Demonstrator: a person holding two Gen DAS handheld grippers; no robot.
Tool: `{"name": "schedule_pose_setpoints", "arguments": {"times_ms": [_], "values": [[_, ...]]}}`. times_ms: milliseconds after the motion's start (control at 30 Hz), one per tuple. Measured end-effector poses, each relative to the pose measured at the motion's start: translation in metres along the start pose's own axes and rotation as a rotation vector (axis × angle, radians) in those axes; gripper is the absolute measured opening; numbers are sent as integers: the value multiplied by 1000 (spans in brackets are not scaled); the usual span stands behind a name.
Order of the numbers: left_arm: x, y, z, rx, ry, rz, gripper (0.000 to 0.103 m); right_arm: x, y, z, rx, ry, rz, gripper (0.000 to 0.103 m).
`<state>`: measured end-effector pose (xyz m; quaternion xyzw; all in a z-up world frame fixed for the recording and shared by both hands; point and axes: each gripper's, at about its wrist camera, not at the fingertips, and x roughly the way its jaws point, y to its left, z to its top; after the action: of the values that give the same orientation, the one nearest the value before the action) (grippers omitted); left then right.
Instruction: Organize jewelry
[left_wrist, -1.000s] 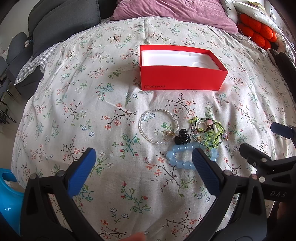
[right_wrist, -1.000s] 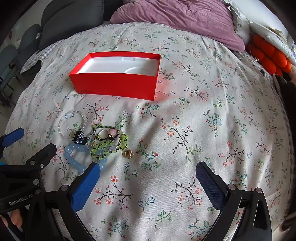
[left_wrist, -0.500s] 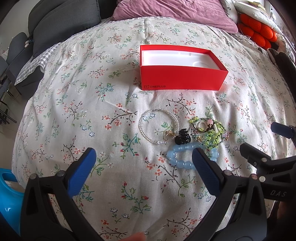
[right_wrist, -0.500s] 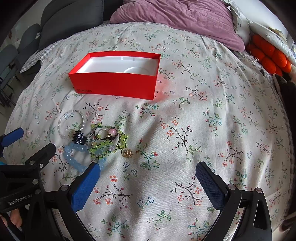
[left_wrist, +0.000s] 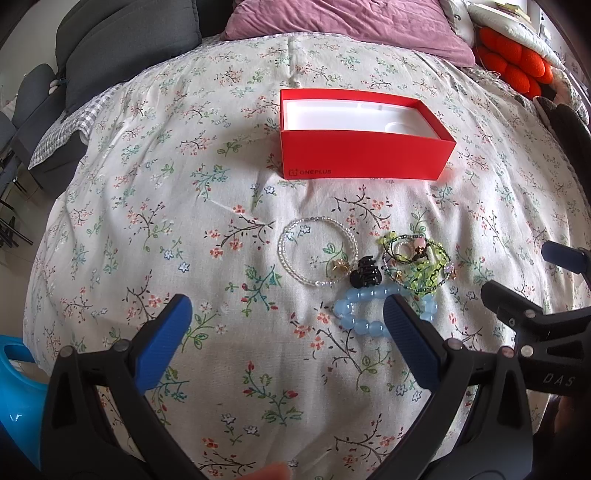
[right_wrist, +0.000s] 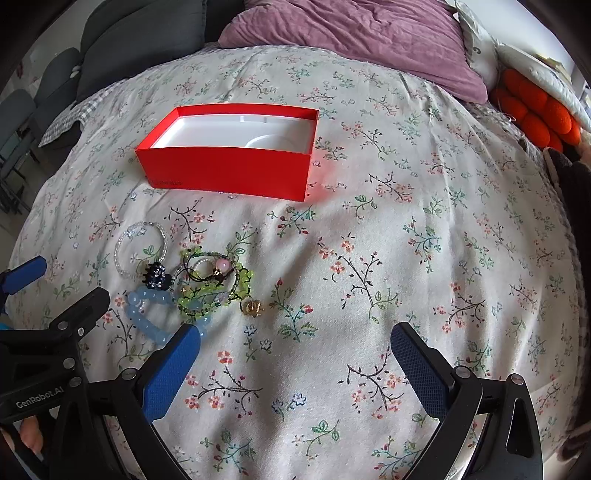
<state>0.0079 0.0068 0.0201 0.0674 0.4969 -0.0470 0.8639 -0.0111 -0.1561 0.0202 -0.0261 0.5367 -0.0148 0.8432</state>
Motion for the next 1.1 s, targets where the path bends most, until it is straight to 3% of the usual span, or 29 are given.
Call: {"name": "schedule_pose_setpoints", "arguments": {"times_ms": [367,533,767,933,1100], "values": [[2,1,3,14,10,-19,103,1,-5,5,0,8,7,103],[3,11,15,41,14,-44,103,2,-14,24,5,13,39,103],[18,36,35,-31,71,-248,102,18,-28,44,72,85,175,103],[37,40,44,-50,108,-330,83,38,-37,44,172,150,312,101],[59,39,43,-62,160,-338,61,51,-34,42,210,193,382,72]]}}
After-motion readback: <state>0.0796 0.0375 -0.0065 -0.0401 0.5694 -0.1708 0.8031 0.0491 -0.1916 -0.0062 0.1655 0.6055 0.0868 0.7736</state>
